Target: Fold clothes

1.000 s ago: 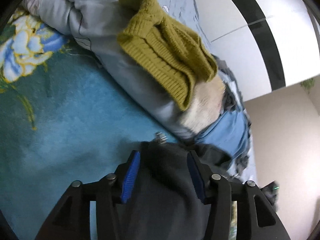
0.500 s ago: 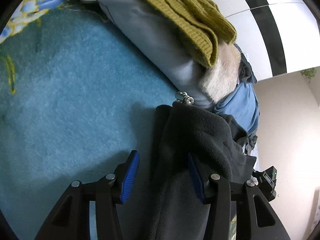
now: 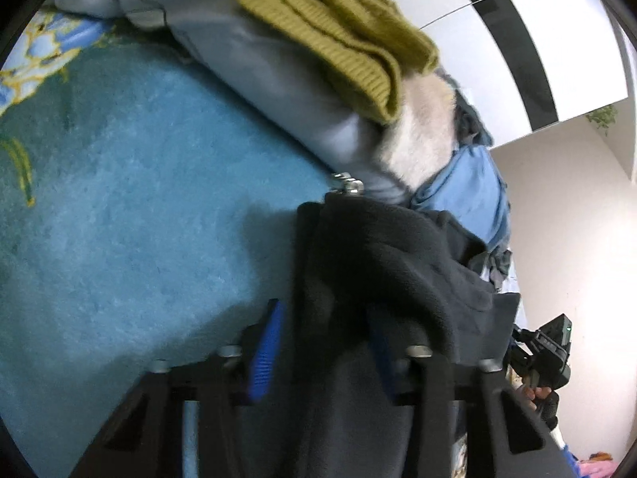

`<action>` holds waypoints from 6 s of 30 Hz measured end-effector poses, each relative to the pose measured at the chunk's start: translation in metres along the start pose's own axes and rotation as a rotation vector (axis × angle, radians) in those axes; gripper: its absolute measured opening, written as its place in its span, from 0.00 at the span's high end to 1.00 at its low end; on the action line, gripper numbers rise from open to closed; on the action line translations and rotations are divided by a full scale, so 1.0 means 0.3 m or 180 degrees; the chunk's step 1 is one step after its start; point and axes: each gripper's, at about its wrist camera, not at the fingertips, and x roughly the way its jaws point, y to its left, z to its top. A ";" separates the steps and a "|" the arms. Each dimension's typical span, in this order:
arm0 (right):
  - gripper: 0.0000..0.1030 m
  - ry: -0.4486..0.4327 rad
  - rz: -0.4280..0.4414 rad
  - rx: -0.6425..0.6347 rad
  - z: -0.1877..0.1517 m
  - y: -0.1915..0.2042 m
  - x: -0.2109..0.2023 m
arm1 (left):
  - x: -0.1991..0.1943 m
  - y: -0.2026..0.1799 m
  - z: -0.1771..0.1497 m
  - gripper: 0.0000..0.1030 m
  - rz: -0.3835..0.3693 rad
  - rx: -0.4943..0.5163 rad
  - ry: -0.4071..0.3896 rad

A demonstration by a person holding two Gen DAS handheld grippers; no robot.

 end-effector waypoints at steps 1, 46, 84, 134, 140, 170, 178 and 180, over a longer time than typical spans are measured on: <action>0.83 0.0009 -0.0009 -0.0019 -0.001 0.008 -0.005 | -0.004 -0.012 -0.004 0.88 0.0019 0.0045 -0.0015; 0.27 -0.0132 -0.0084 0.0026 0.046 -0.032 -0.061 | -0.205 -0.027 -0.023 0.28 0.0023 -0.0633 -0.0542; 0.05 -0.0348 0.0700 0.0900 -0.272 -0.138 0.065 | -0.005 -0.004 -0.247 0.05 -0.0296 -0.0926 -0.0295; 0.56 0.0688 0.1496 -0.0493 -0.275 0.864 0.152 | -1.011 0.064 -0.359 0.64 0.0168 -0.0965 -0.1603; 0.56 0.1140 0.1804 -0.1009 -0.380 1.325 0.386 | -1.349 0.243 -0.380 0.64 0.0377 -0.1167 -0.2191; 0.56 0.2465 0.1585 -0.1740 -0.707 1.786 1.419 | -1.349 0.873 -0.694 0.61 0.0540 -0.2204 -0.3155; 0.51 0.2465 0.1574 -0.1564 -0.716 1.724 1.428 | -1.330 0.867 -0.715 0.55 0.0520 -0.2244 -0.3157; 0.46 0.2467 0.1556 -0.1611 -0.712 1.736 1.406 | -1.347 0.844 -0.714 0.55 0.0607 -0.2235 -0.3119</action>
